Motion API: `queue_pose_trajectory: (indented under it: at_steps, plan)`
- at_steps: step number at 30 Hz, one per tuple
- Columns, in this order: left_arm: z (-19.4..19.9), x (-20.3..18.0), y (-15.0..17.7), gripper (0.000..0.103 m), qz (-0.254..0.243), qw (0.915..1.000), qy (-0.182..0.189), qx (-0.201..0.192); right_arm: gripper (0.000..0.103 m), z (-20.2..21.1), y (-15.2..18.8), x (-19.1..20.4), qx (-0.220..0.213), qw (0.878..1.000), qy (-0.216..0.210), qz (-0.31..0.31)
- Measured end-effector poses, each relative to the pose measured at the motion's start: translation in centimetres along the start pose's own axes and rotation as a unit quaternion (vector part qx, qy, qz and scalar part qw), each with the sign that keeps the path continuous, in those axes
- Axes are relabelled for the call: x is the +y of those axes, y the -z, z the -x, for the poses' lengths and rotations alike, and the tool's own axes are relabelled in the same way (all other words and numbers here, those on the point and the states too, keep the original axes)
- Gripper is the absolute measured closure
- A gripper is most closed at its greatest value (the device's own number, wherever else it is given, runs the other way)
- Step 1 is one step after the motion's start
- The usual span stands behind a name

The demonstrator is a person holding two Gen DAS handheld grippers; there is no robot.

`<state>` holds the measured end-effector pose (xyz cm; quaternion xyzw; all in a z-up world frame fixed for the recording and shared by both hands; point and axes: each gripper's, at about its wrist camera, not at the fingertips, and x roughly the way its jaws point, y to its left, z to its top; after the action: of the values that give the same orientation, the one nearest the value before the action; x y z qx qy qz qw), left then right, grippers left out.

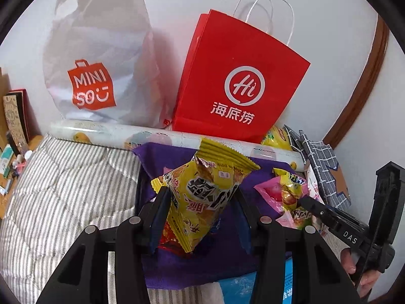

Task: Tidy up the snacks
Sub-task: 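Carry stick snack and yellow chip bag up over the purple towel, then lower stick snack with right tool while left tool lowers yellow chip bag onto towel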

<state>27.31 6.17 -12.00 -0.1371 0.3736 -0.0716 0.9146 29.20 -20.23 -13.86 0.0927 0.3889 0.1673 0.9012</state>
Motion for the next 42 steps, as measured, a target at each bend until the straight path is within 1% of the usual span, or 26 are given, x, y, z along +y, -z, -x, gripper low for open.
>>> queue_pose_trajectory:
  at_steps: [4,7,13,15,20,23,26,36,42]
  plan:
    - [0.2,-0.3,0.3,0.057,-0.004,1.0,-0.001,-0.004,0.081,0.6,0.0,0.0,-0.012,1.0,-0.004,-0.004]
    - [0.1,-0.3,0.3,0.057,-0.002,1.0,0.0,0.0,0.081,1.0,0.0,0.0,-0.019,1.0,-0.006,-0.001]
    - [0.2,-0.3,0.4,0.057,0.0,1.0,-0.008,-0.004,0.081,1.2,-0.1,0.2,-0.024,1.0,0.006,0.005]
    - [0.2,-0.2,0.4,0.057,0.002,1.0,-0.006,-0.004,0.081,1.3,0.0,0.3,-0.026,1.0,0.01,0.008]
    - [0.1,-0.5,0.6,0.057,-0.006,0.9999,-0.014,-0.005,0.081,1.4,0.0,0.5,-0.031,0.999,0.018,0.011]
    - [-0.1,-0.5,0.7,0.057,-0.007,0.9999,-0.011,0.001,0.081,1.2,0.1,0.5,-0.028,0.999,0.028,0.014]
    - [0.2,-0.8,0.7,0.057,-0.013,0.9999,-0.011,-0.004,0.081,1.2,0.1,0.6,-0.029,0.999,0.034,0.017]
    - [0.3,-0.9,0.9,0.057,-0.008,0.9999,-0.006,-0.006,0.081,0.5,0.3,0.4,-0.02,0.999,0.04,0.018]
    - [0.1,-0.9,1.1,0.057,-0.009,0.9999,-0.006,-0.001,0.081,-0.4,0.5,0.0,-0.004,0.999,0.038,0.013]
